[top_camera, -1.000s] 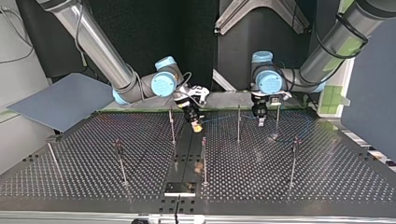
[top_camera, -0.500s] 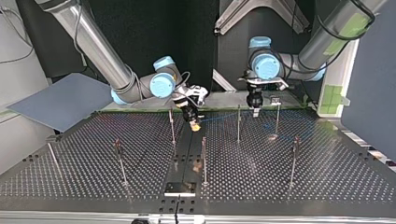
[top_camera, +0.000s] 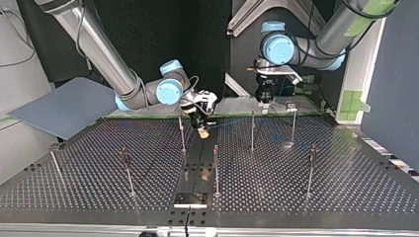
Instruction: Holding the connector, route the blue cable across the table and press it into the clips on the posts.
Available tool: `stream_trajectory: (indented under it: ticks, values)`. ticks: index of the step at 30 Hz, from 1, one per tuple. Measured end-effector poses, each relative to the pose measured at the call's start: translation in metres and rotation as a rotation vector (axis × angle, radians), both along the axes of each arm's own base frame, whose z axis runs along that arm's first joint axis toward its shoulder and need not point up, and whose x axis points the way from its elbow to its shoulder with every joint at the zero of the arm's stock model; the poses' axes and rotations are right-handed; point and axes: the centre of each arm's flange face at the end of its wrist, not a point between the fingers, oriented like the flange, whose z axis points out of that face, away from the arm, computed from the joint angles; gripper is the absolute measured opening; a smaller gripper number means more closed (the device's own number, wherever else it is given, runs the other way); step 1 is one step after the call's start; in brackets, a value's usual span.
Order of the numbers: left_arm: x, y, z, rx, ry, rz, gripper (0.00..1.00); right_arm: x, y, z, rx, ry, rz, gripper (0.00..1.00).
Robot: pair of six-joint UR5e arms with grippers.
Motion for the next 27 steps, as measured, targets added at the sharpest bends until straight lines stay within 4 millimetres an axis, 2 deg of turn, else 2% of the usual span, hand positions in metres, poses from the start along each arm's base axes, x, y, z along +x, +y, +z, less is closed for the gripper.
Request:
stream_trajectory:
  ticks: [5,15,27]
  values:
    - [-0.016,-0.012,-0.001,0.004,0.0,-0.03,1.0,-0.001,-0.001,0.0,0.0,0.0,-0.001,0.0]
    - [-0.013,-0.045,0.015,-0.042,-0.077,-0.038,1.0,0.0,-0.001,0.0,0.0,-0.001,0.002,0.0]
    - [-0.013,-0.092,-0.003,-0.003,-0.004,-0.041,1.0,-0.001,-0.002,0.0,-0.002,-0.002,0.0,0.0]
